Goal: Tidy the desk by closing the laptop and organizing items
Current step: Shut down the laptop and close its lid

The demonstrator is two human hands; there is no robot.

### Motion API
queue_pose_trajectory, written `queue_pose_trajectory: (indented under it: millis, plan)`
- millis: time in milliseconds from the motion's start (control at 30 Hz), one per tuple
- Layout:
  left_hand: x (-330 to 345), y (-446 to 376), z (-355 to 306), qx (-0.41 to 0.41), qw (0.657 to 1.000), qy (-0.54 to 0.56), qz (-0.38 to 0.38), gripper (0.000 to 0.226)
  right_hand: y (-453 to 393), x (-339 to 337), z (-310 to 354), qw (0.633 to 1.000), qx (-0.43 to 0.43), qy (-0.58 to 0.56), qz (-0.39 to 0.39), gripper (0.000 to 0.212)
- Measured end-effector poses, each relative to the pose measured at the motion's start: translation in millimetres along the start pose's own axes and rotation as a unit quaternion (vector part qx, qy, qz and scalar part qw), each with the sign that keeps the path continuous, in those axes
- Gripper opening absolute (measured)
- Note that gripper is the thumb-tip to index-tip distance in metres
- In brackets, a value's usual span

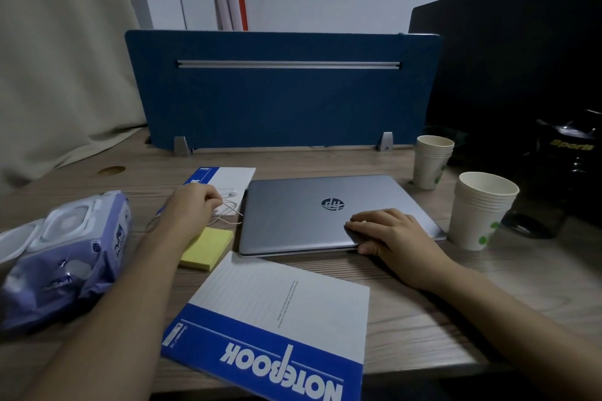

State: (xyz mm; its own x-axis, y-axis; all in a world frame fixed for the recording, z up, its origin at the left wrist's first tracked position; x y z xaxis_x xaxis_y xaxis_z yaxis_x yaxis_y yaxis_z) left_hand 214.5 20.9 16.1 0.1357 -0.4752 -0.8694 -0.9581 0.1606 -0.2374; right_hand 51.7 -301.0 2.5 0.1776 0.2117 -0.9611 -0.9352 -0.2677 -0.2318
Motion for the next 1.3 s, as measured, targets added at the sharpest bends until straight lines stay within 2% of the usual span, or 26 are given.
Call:
queue_pose_trajectory:
  millis: [133,200,333,500,667,900,1300]
  plan:
    - [-21,-1,21,-0.063,0.994,-0.015,-0.089,0.014,0,-1,0,1.000,0.008,-0.003,0.002,0.041]
    - [-27,-1,30,-0.062,0.991,-0.014,-0.116,0.015,0,-1,1,1.000,0.009,0.000,0.002,0.041]
    - [-18,-2,17,-0.040,0.995,-0.025,-0.088,0.025,-1,0,2,1.000,0.006,0.013,0.001,0.041]
    - [-11,-1,-21,0.079,0.995,-0.024,-0.059,0.047,-5,4,-1,1.000,0.013,0.021,-0.006,0.040]
    - [0,3,-34,0.130,0.991,0.030,-0.008,0.047,-23,10,-5,0.999,0.022,0.016,-0.025,0.035]
    - [8,5,-35,0.126,0.989,0.077,0.019,0.030,-56,19,-9,0.997,0.054,0.037,-0.034,0.031]
    - [29,-8,-36,0.135,0.988,0.036,0.071,0.030,-126,30,-43,0.994,0.100,0.025,-0.033,0.025]
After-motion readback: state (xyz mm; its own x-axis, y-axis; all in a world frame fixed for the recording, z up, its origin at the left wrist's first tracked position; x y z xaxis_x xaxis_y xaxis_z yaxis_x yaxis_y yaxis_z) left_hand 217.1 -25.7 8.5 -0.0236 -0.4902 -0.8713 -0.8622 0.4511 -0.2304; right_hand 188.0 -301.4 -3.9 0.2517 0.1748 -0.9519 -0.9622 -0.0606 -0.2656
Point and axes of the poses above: each hand's wrist, its own y-axis away from the middle knuckle, its own x-axis out of the palm, z = x × y, the point moved 6 cm from there along -y, towards the middle knuckle, and after that the axes turned 9 degrees about z, right-handed, at the moved point
